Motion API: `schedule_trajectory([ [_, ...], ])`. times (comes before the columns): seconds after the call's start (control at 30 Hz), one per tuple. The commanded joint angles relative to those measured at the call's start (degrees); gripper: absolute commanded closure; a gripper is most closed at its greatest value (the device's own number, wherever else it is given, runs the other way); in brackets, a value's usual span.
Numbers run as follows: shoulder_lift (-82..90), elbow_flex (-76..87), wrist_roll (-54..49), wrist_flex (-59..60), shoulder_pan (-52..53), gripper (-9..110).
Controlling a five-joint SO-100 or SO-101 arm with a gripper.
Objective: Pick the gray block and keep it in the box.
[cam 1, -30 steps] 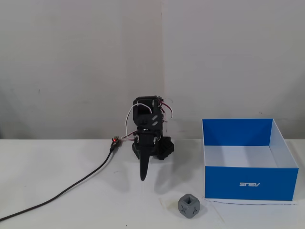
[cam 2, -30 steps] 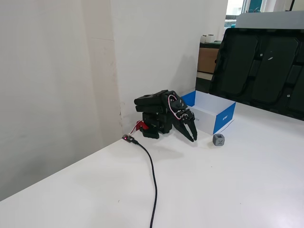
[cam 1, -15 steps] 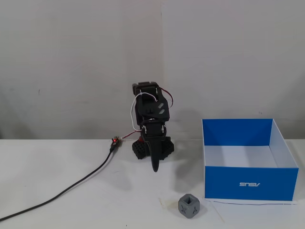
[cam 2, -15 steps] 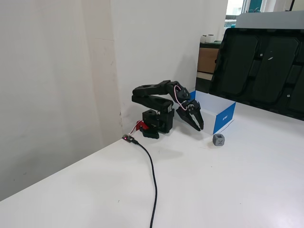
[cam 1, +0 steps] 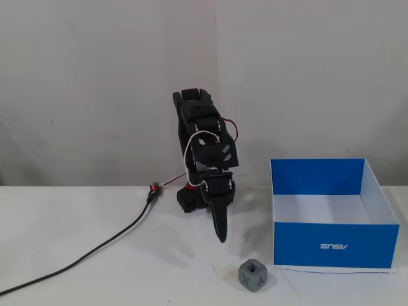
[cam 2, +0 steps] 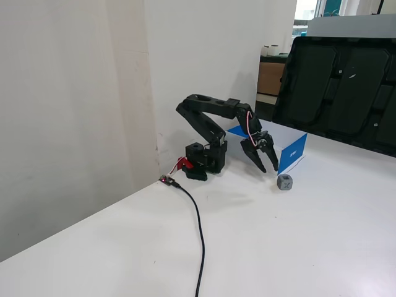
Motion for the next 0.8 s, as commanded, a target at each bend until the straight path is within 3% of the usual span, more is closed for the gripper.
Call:
schedule_trajectory([
  [0.0,-5.1,-6.9,1.0,-1.1,-2.2,80],
  [0.4,-21.7,-13.9,3.3,-2.4,-6.6,69],
  [0.77,-31.6,-20.7,5.6,-2.4,-9.5,69],
])
